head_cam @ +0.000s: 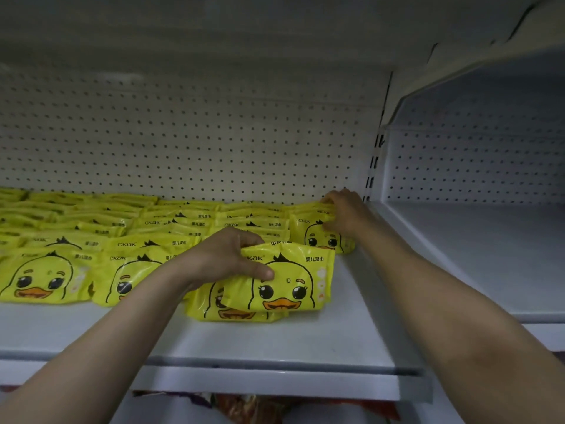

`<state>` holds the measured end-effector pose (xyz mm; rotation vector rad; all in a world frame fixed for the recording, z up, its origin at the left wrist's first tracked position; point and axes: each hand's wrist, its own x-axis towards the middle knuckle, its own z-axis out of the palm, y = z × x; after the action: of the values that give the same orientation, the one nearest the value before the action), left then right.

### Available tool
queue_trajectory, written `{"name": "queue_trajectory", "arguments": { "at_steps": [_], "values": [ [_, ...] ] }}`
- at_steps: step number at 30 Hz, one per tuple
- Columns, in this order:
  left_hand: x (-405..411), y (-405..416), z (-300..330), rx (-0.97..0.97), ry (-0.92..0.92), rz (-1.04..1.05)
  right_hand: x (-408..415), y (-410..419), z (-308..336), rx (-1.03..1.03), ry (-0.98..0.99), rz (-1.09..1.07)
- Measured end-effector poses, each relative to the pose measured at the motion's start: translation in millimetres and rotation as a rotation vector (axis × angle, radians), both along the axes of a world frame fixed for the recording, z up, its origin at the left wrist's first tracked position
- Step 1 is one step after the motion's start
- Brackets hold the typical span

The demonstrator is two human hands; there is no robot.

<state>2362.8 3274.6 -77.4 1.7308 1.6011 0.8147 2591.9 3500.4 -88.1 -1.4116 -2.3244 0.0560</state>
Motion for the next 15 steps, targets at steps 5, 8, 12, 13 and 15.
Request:
{"name": "queue_trajectory", "arguments": {
  "at_steps": [5, 8, 12, 13, 15],
  "values": [
    [14.4, 9.7, 11.2, 0.072, -0.076, -0.017, -7.2, -67.4, 56.0, -0.389, 0.412, 0.303],
    [24.5, 16.3, 18.7, 0.121, -0.099, -0.004, -0.5, -115.6, 77.8, -0.601, 0.422, 0.493],
    [41.2, 23.4, 26.7, 0.16, -0.154, 0.025, 6.1, -139.6, 80.6, -0.429, 0.037, 0.421],
    [46.3, 24.9, 28.3, 0.166, -0.154, 0.039, 5.7, -141.2, 78.4, -0.339, -0.051, 0.367],
    [54.1, 31.7, 28.5, 0.194, -0.157, 0.079, 6.4, -141.2, 72.9, -0.192, -0.125, 0.274]
  ]
}}
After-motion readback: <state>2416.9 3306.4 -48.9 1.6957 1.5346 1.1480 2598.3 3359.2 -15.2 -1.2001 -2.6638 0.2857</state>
